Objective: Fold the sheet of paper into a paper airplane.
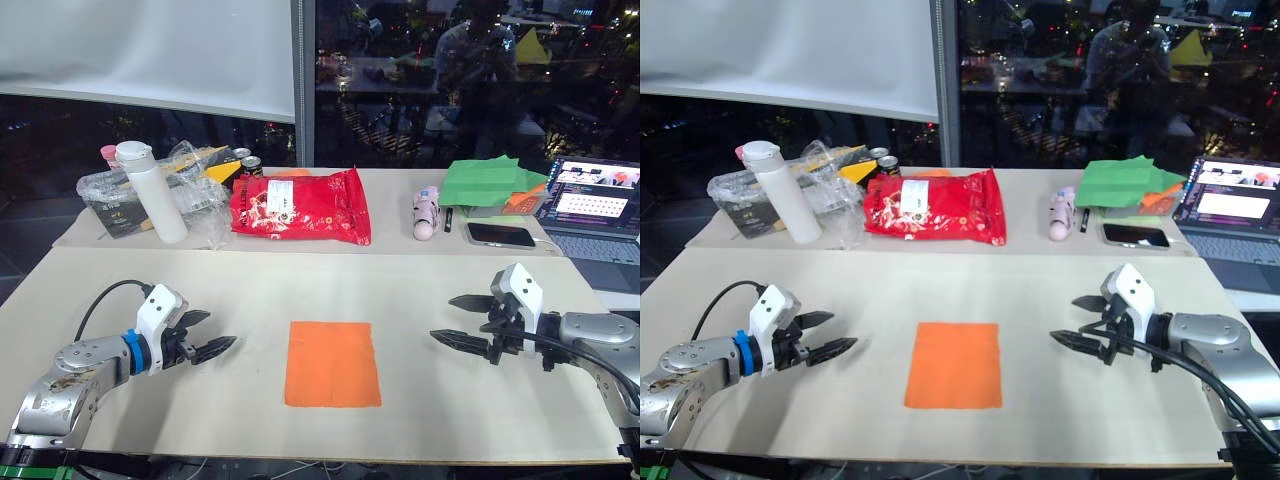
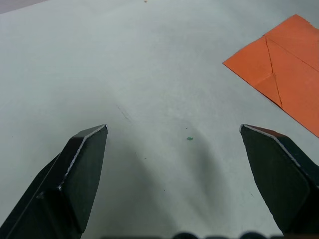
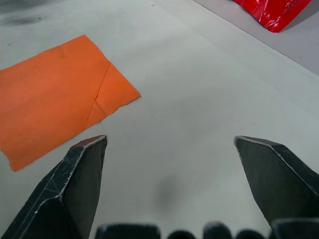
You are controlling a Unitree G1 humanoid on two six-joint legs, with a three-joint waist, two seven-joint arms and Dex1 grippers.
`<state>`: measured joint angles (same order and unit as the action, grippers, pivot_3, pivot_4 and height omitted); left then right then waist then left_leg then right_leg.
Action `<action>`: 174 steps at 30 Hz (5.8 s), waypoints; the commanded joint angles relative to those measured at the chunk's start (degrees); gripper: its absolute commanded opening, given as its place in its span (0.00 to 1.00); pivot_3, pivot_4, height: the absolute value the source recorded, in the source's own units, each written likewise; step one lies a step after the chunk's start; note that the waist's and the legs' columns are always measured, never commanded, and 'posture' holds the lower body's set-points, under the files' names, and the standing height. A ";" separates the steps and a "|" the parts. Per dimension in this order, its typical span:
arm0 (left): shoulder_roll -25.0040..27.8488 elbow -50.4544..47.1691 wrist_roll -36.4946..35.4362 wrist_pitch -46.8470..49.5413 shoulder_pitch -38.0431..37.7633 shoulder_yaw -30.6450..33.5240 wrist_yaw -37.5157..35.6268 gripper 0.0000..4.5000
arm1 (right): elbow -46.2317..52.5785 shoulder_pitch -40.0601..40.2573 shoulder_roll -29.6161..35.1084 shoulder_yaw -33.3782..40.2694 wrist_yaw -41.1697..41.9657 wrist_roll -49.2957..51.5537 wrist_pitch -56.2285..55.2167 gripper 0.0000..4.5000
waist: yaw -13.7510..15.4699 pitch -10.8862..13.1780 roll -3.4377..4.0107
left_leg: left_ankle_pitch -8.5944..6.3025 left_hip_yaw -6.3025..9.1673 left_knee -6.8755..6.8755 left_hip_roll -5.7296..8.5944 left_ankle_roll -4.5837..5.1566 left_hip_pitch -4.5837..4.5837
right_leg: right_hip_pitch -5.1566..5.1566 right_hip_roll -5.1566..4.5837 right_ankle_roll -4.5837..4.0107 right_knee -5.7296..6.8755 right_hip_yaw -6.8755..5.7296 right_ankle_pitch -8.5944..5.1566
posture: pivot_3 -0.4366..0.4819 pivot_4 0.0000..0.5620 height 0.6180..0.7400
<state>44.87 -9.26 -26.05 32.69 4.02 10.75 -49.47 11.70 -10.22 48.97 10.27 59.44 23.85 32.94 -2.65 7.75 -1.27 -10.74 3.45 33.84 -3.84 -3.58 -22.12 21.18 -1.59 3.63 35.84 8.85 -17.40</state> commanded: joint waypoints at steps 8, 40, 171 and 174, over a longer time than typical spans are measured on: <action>4.02 -8.24 -5.23 6.51 8.92 -9.72 -10.93 1.00 | 10.50 1.57 4.88 -5.73 1.07 -5.21 -5.48 1.00 | 0.09 -0.02 0.08 | 0.00 -0.04 0.02 0.01 0.00 -0.06 | -0.01 -0.01 0.01 -0.01 0.00 0.00 | 0.48 0.27 0.83; -7.67 0.87 22.16 4.88 18.45 -37.93 -6.83 0.00 | 9.34 -4.96 -2.80 -27.59 -7.09 -17.08 1.44 0.01 | -0.03 -0.24 0.20 | 0.01 0.00 0.12 -0.01 0.03 0.03 | -0.17 0.09 0.42 0.07 0.03 0.22 | 0.48 0.27 0.83; -7.11 -4.76 15.27 9.73 14.60 -33.41 -6.35 0.00 | 2.06 -19.77 -27.95 -2.23 -24.30 3.52 57.66 0.48 | 0.01 -0.82 0.34 | -0.01 0.07 0.11 0.00 0.05 0.00 | -0.08 0.13 0.25 0.25 0.03 0.10 | 0.48 0.27 0.83; -7.18 -4.99 15.19 9.87 14.47 -33.38 -6.06 0.00 | 1.79 -19.47 -27.61 -3.07 -25.90 4.33 59.54 0.48 | 0.22 -0.85 0.34 | -0.01 0.12 0.06 0.00 0.05 0.03 | -0.11 0.15 0.24 0.24 0.01 0.08 | 0.48 0.27 0.83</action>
<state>37.54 -15.13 -11.59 41.29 19.62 -21.09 -56.04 12.67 -30.09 20.83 6.90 33.94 26.39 90.87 -2.43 6.91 -0.93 -10.75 3.58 33.89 -3.84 -3.52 -22.11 21.08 -1.45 3.88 36.06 8.85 -17.33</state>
